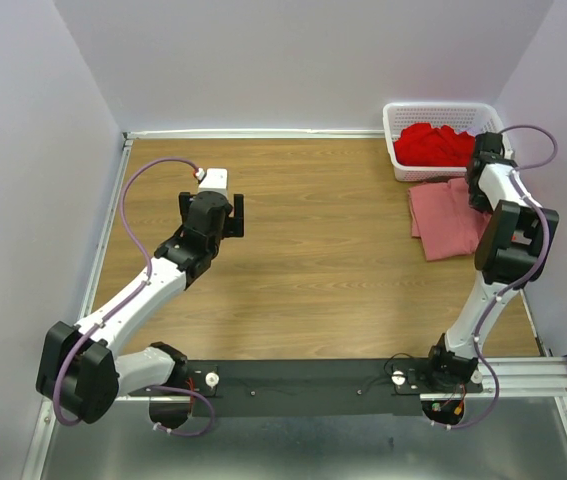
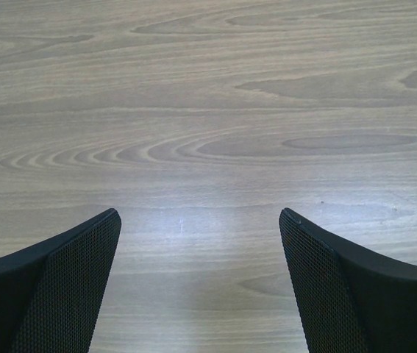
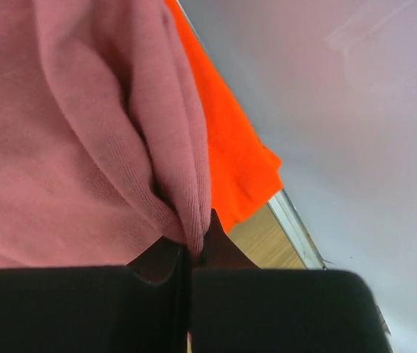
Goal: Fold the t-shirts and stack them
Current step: Neatly place the folded tshirt to the corner
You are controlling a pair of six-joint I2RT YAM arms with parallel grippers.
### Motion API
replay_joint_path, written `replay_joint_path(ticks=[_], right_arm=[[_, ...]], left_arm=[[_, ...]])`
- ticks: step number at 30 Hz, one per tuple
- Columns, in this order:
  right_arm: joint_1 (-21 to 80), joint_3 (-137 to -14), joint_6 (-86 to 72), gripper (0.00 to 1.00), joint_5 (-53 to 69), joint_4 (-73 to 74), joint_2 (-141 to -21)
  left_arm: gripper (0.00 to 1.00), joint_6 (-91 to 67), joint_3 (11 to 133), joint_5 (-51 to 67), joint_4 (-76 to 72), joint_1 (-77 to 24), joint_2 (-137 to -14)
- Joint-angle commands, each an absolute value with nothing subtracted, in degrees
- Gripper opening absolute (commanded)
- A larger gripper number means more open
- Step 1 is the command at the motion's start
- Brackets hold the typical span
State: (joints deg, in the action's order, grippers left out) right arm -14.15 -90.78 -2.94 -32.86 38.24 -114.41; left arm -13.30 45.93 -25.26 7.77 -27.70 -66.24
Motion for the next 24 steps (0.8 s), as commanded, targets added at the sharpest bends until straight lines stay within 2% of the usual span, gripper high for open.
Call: replay_joint_path(ticks=[1,3,4,7,12,19,24], right_arm=[[-15.03,-90.97,-4.65,0.04,-35.94,35.95,-116.89],[-15.29,-90.88,-5.79,0.11,-37.43,35.86,-117.16],[-15.64,-90.88,-6.76,0.18,-38.22,35.77,-117.16],[-16.26,-91.58,-8.17,0.27,-42.86,35.77,-116.9],[-18.01,-93.95,-9.32,0.6,-47.02,35.77,-115.75],[-18.98,-90.98,-11.95,0.75,-50.8,36.74,-112.6],[-19.25,-88.86,-13.09,0.79,-44.49,37.53,-106.36]], left_arm=[[0.96,-13.18,45.35,-25.84,6.5,-27.51,-66.88],[0.96,-13.18,45.44,-26.01,6.5,-27.51,-67.15],[0.96,-13.18,45.44,-26.1,6.5,-27.6,-67.24],[0.96,-13.1,45.26,-26.19,6.5,-27.6,-67.32],[0.96,-13.01,45.44,-26.45,6.68,-27.51,-67.41],[0.96,-13.27,45.26,-26.72,6.68,-27.6,-66.97],[0.97,-13.97,45.61,-26.89,6.94,-27.6,-66.45]])
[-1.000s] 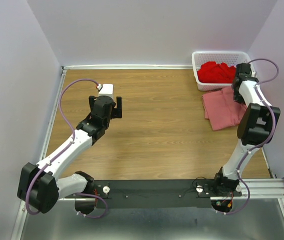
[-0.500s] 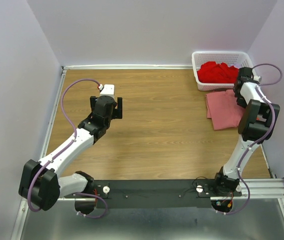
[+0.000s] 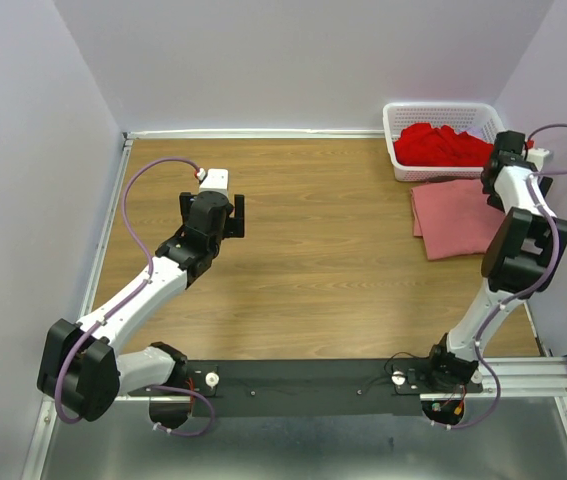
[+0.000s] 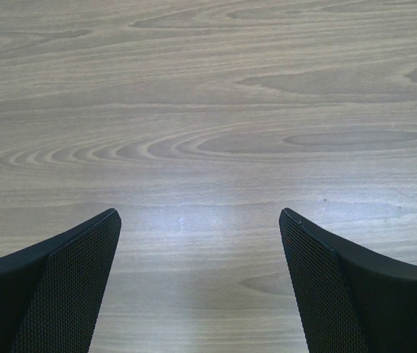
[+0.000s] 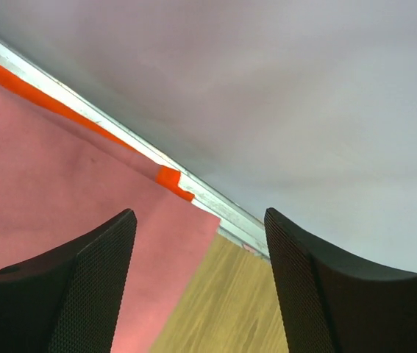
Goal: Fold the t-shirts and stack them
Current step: Neatly place the folded tshirt to the corner, then reset both grippers
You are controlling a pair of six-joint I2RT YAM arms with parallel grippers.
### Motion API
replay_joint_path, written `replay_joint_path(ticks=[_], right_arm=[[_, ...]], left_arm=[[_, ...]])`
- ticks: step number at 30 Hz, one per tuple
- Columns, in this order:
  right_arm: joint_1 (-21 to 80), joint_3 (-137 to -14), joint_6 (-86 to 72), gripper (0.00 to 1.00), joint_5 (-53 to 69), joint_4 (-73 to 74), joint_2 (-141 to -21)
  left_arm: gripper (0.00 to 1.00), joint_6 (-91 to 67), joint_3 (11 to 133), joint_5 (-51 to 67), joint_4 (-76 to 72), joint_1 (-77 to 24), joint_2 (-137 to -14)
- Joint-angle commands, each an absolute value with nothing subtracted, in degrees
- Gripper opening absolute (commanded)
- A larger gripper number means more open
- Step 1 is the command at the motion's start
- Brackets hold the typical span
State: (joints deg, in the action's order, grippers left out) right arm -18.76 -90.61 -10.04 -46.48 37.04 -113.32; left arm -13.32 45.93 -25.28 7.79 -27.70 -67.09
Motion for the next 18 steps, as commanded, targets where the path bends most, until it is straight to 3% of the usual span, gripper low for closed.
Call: replay_joint_path(ticks=[1,9,18], right_arm=[[-19.34,-88.42,-13.1,0.8,-43.78,37.53,-104.96],[-19.34,-81.57,-16.43,1.0,-33.15,39.64,-81.09],[-18.2,-74.01,-21.7,1.0,-25.49,43.15,-54.6]], left_arm=[[0.98,-14.15,45.7,-26.89,6.94,-27.51,-66.27],[0.99,-17.66,47.02,-25.84,9.31,-27.6,-62.41],[0.99,-21.97,51.23,-26.36,20.2,-27.6,-47.21]])
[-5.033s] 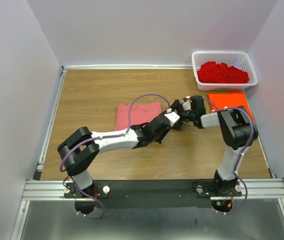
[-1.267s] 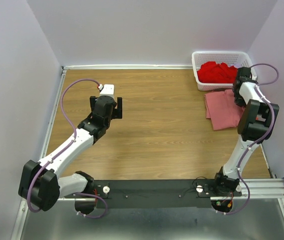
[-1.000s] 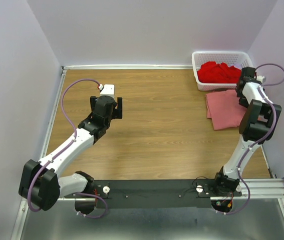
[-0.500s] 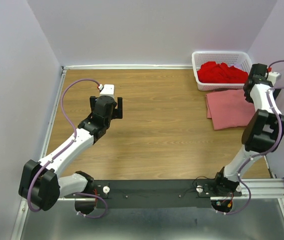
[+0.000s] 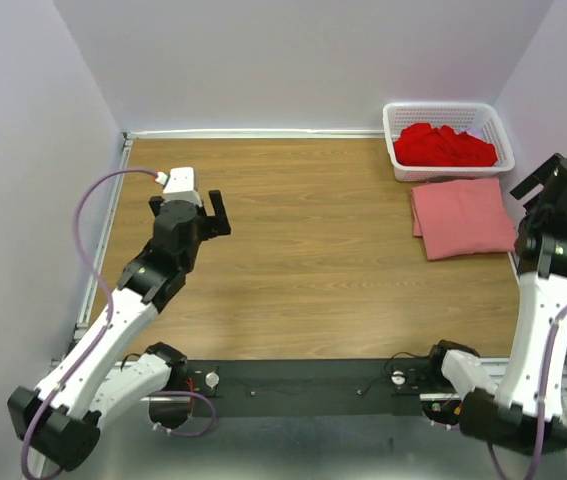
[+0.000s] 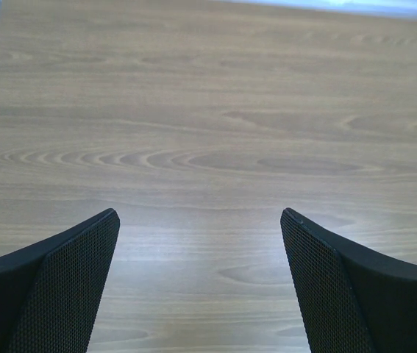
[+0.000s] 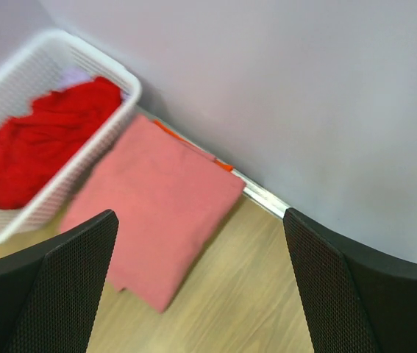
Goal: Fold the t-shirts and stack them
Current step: Reset both grippers
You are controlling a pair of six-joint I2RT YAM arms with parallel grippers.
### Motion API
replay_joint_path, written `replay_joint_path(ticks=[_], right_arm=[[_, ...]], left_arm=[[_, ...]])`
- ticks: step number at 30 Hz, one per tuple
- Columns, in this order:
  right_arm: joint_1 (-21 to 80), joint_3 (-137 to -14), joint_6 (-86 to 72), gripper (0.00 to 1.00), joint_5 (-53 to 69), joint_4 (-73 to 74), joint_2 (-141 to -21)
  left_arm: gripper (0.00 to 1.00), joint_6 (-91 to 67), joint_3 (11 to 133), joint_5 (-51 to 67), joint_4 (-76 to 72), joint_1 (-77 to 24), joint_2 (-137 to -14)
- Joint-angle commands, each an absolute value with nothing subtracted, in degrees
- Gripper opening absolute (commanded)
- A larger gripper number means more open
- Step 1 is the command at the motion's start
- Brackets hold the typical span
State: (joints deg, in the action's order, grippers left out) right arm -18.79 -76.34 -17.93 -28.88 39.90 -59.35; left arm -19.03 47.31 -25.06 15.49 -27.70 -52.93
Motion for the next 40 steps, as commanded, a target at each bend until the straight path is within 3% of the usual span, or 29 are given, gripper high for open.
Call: replay_joint_path(ticks=[1,8,19,40], right_arm=[[-16.98,-73.83,-22.06,1.0,-25.05,43.68,-50.93],[-12.14,-70.67,-21.71,1.0,-23.64,44.21,-35.18],[-4.14,-63.38,-17.84,1.0,-19.25,47.63,-18.47],[8.7,-60.47,-16.35,1.0,-21.62,47.55,-13.27]], left_arm=[[0.99,-22.23,52.81,-28.19,22.83,-27.51,-45.11],[0.99,-23.99,56.78,-36.82,27.43,-27.51,-32.2],[0.99,-29.35,42.38,-43.06,23.91,-27.51,-14.16],[0.99,-34.01,36.3,-46.75,24.35,-27.51,-5.01]])
